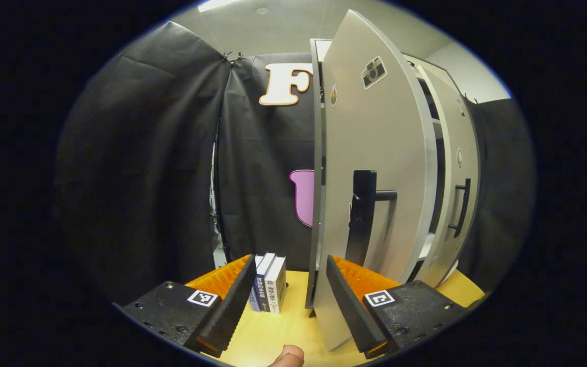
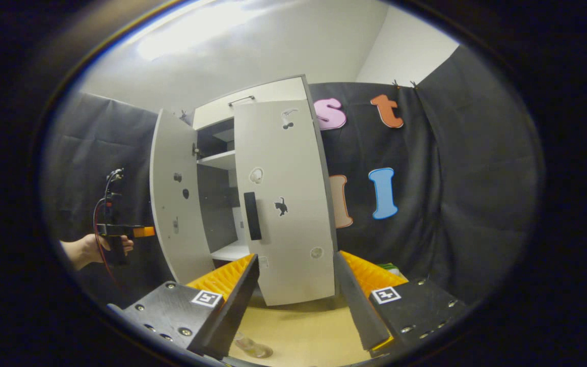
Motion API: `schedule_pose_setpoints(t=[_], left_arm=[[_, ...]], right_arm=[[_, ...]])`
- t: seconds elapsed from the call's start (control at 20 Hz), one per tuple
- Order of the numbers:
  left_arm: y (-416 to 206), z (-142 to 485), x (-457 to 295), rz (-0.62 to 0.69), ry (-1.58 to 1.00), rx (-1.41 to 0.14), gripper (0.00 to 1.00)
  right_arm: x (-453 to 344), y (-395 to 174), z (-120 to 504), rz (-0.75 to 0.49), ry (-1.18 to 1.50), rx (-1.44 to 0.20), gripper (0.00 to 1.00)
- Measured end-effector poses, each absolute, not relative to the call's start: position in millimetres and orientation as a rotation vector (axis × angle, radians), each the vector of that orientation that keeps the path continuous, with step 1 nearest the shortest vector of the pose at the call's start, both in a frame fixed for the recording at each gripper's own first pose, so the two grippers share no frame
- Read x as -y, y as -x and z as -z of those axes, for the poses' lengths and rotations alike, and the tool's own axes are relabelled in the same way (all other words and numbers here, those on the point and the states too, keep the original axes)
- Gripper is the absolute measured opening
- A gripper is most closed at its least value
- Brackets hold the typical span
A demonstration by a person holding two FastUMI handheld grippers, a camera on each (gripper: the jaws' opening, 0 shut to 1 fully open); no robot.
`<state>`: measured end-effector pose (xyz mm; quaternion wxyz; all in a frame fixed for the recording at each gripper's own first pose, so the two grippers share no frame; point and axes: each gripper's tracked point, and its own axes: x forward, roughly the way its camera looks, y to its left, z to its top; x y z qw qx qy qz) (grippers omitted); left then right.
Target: Grasp the bottle in the cabinet with the left hand and place it on the coaster, then close the right door with the right hand and the left door with the left hand.
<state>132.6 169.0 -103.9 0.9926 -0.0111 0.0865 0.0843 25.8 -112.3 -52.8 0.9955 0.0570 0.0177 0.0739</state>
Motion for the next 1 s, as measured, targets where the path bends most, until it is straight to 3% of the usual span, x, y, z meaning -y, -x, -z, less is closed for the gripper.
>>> schedule_pose_setpoints(t=[0.3, 0.35, 0.65, 0.7, 1.0], left_arm=[[-137.6, 105.0, -145.6, -0.150, 0.040, -0.183, 0.89], [-138.5, 104.4, -142.4, -0.147, 0.039, -0.182, 0.86], [-147.1, 103.2, -121.9, -0.123, 0.030, -0.165, 0.89], [-147.9, 104.2, -118.0, -0.116, 0.030, -0.167, 0.86], [-152.2, 101.5, -103.2, -0.087, 0.064, -0.149, 0.89]], right_arm=[[131.4, -15.9, 48.4, -0.123, -0.115, -0.031, 0.91], [134.1, -15.7, 49.4, -0.117, -0.117, -0.034, 0.91], [142.7, -13.2, 51.3, -0.089, -0.114, -0.034, 0.91], [142.7, -13.5, 51.3, -0.084, -0.116, -0.035, 0.91], [140.9, -5.5, 45.5, -0.070, -0.111, -0.029, 0.91]])
